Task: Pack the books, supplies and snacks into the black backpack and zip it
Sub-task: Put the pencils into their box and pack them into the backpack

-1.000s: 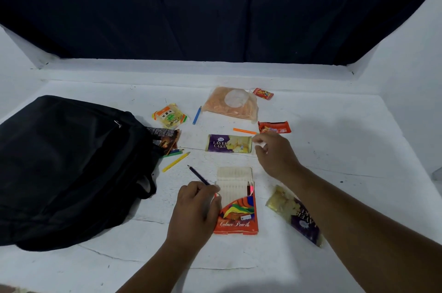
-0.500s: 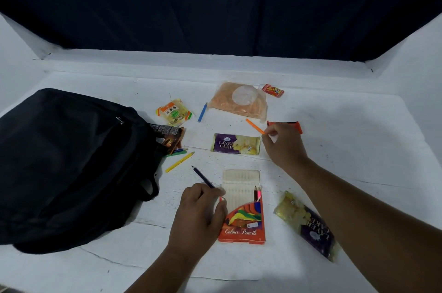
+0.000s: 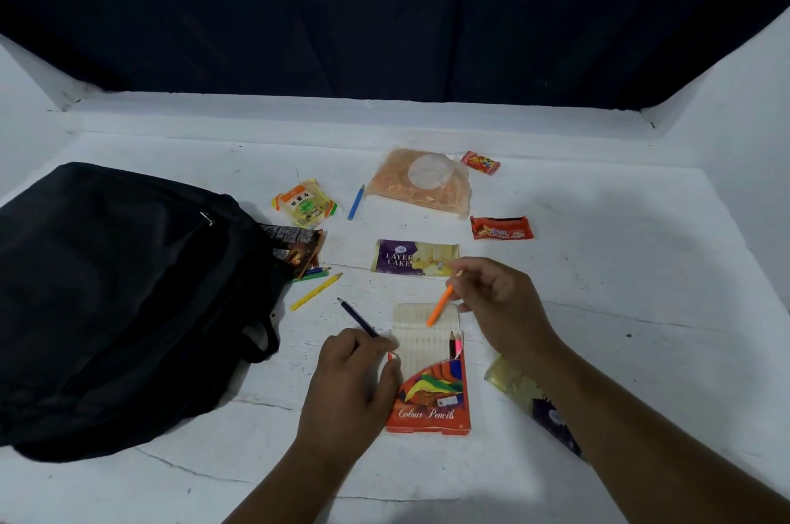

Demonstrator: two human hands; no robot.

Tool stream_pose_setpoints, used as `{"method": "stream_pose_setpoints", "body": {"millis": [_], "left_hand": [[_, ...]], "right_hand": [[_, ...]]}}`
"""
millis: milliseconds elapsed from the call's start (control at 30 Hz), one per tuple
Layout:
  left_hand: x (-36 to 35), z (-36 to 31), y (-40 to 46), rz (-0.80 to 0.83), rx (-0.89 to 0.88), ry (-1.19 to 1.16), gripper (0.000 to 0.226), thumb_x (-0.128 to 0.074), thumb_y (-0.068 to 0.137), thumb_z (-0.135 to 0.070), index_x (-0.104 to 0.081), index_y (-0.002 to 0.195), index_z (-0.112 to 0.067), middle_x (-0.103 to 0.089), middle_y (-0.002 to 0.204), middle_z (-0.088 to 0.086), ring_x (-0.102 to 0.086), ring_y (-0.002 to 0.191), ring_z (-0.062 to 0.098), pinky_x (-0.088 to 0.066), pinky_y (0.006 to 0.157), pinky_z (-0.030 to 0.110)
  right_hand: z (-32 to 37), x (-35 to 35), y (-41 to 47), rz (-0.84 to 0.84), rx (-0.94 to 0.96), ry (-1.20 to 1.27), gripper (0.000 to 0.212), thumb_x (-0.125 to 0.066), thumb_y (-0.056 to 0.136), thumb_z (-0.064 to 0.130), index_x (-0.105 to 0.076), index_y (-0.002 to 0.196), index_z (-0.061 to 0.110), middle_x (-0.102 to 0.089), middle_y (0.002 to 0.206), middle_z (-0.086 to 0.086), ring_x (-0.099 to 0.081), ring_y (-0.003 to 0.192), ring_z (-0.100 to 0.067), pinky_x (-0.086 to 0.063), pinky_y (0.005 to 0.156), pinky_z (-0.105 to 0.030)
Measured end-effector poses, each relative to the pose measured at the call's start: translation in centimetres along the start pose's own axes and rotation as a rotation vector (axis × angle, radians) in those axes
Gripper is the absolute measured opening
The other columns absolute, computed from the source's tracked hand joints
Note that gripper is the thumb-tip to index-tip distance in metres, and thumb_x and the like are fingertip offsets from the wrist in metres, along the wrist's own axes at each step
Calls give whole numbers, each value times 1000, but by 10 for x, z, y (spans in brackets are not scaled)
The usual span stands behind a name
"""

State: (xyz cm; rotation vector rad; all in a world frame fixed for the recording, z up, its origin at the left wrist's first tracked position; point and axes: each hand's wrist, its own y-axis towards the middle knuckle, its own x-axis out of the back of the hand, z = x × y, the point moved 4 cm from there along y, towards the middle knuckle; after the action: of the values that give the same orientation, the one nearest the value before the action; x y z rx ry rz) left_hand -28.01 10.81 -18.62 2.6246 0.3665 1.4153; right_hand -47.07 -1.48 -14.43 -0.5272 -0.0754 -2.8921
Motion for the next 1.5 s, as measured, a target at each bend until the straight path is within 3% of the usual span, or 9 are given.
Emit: {"method": "stream_pose_setpoints", "body": {"millis": [167, 267, 567, 933, 1033, 1100, 1200, 1333, 1500], "left_hand": [[2, -3, 0, 3, 6, -2, 30, -55, 94, -43, -69, 113, -24, -63, 107, -12, -55, 104, 8, -45, 84, 16], [1, -3, -1, -10, -2, -2, 24, -62, 94, -37, -69, 112, -25, -62, 107, -12, -55, 103, 7, -49, 83, 19], [0, -2, -2, -29, -5, -5, 28, -60, 93, -42, -70, 113, -25, -62, 106, -12, -55, 103, 7, -51, 82, 22], [5, -6, -3, -33, 1, -17, 43, -47, 93, -54, -72, 113, -26, -64, 103, -13, -57, 100, 8, -46, 83, 18], [9, -5, -1, -41, 117, -222, 32, -55, 92, -50, -71, 109, -29, -70, 97, -14, -65, 94, 12, -57, 77, 32], [17, -6, 5, -92, 234, -412, 11, -62, 94, -32, -69, 103, -30, -72, 82, -10, -68, 80, 11, -57, 70, 28], [31, -2, 22, -182, 239, -261, 17, -65, 94, -18, -66, 109, -26, -70, 87, -12, -64, 80, 7, -49, 74, 16], [32, 9, 45, -81, 351, -42, 29, -62, 96, -30, -66, 122, -19, -65, 110, 3, -62, 93, 21, -46, 78, 28], [30, 9, 62, 34, 436, 108, 15, -65, 88, -33, -68, 96, -21, -63, 99, 1, -59, 85, 19, -42, 70, 28]], "right_hand": [[-8, -12, -9, 65, 11, -303, 35, -65, 94, 28, -60, 129, 25, -67, 83, 18, -66, 72, -1, -41, 57, 1], [-7, -14, -11, 104, 19, -389, 27, -69, 91, 32, -66, 116, 22, -73, 98, 10, -65, 78, -2, -46, 67, -5], [-11, -14, -22, 192, 14, -513, 43, -75, 84, 40, -67, 123, 24, -64, 128, 8, -58, 106, -9, -51, 89, -22], [-19, -7, -34, 291, 92, -559, 34, -73, 85, 42, -69, 113, 24, -57, 132, 9, -52, 117, -8, -49, 91, -15], [-23, -3, -38, 291, 86, -514, 43, -73, 85, 41, -62, 124, 27, -52, 136, 13, -49, 119, -7, -44, 80, -2], [-25, -1, -40, 289, 79, -483, 46, -74, 84, 41, -59, 127, 30, -50, 138, 15, -48, 118, -6, -43, 76, 1], [-27, -2, -41, 307, 109, -518, 41, -73, 84, 44, -62, 122, 31, -49, 141, 13, -45, 119, -4, -42, 81, -2], [-25, -2, -43, 324, 88, -517, 49, -76, 80, 45, -62, 124, 29, -46, 142, 15, -44, 118, -4, -48, 91, -13], [-26, -1, -43, 328, 96, -504, 50, -77, 79, 47, -62, 123, 28, -47, 142, 14, -44, 117, -2, -39, 85, -4]]}}
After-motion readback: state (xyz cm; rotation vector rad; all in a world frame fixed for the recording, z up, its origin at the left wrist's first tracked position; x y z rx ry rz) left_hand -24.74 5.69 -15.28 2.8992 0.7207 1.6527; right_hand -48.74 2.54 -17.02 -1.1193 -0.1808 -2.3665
